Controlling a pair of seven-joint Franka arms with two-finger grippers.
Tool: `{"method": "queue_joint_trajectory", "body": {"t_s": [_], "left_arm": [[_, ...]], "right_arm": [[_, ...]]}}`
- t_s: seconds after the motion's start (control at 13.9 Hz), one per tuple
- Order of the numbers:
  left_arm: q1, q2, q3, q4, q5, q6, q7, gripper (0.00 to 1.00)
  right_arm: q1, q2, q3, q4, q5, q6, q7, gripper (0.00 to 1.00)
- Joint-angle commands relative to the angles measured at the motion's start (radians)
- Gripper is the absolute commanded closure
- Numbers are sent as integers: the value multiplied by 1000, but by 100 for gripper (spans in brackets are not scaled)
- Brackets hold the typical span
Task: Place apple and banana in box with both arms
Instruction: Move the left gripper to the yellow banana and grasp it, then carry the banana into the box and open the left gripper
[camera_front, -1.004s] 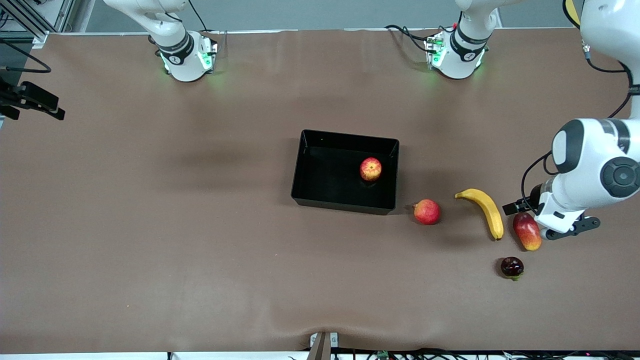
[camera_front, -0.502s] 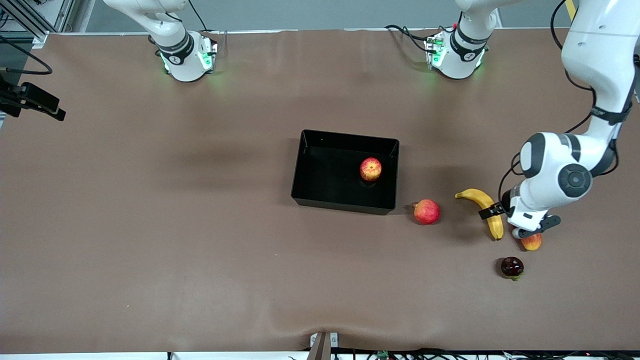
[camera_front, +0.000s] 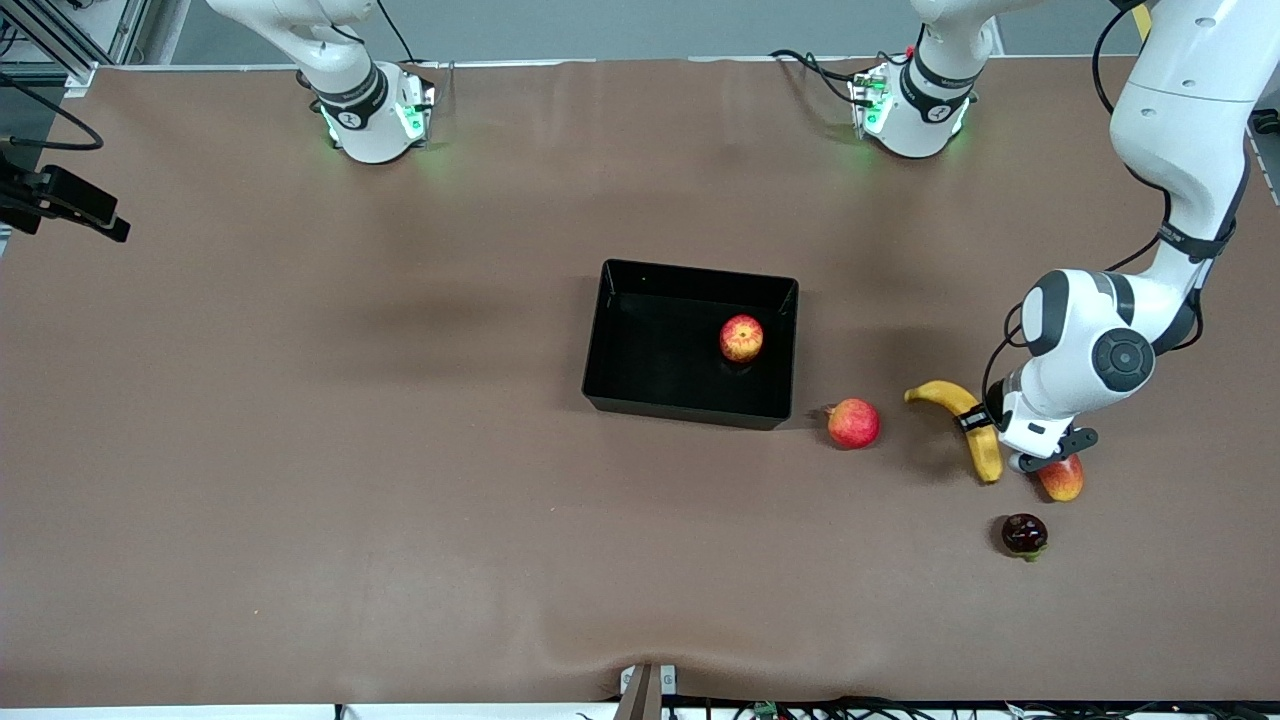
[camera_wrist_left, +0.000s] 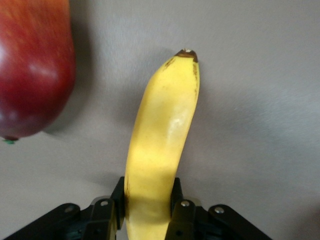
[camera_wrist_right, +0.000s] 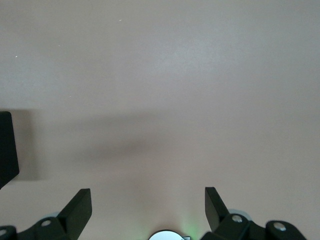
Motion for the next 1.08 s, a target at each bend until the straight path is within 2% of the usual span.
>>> {"method": "queue_joint_trajectory", "body": {"t_s": [0.0,0.22,0.29,0.43,0.57,0.65,0.79,1.0], "left_arm": [[-4,-120,-20,-15,-11,-64,12,100],[-7,-234,-103,10,-14,-179,-13,100],[-7,-252,-153,30,-16,-234,-45,100],[-12,-251,-260,71,-13,-313,-164,100],[-21,-237,-385,88,-10,-319,-307,100],[-55,-216,-414,108,0,-319,-345,100],[-154,-198,-417,137,-2,-319,-367,100],[-298,-107,-413,200,22,-318,-477,100]], "right_arm": [[-4,7,-3,14,-12,-11,2,0],[1,10,-3,28,-14,-12,5,0],[1,10,-3,29,-15,-12,5,0],[-1,10,-5,31,-18,-11,5,0],[-7,10,-5,44,-18,-9,5,0],[-8,10,-6,49,-17,-12,5,0],[-7,11,-6,49,-17,-14,5,0],[-8,10,-9,51,-18,-15,5,0]]}}
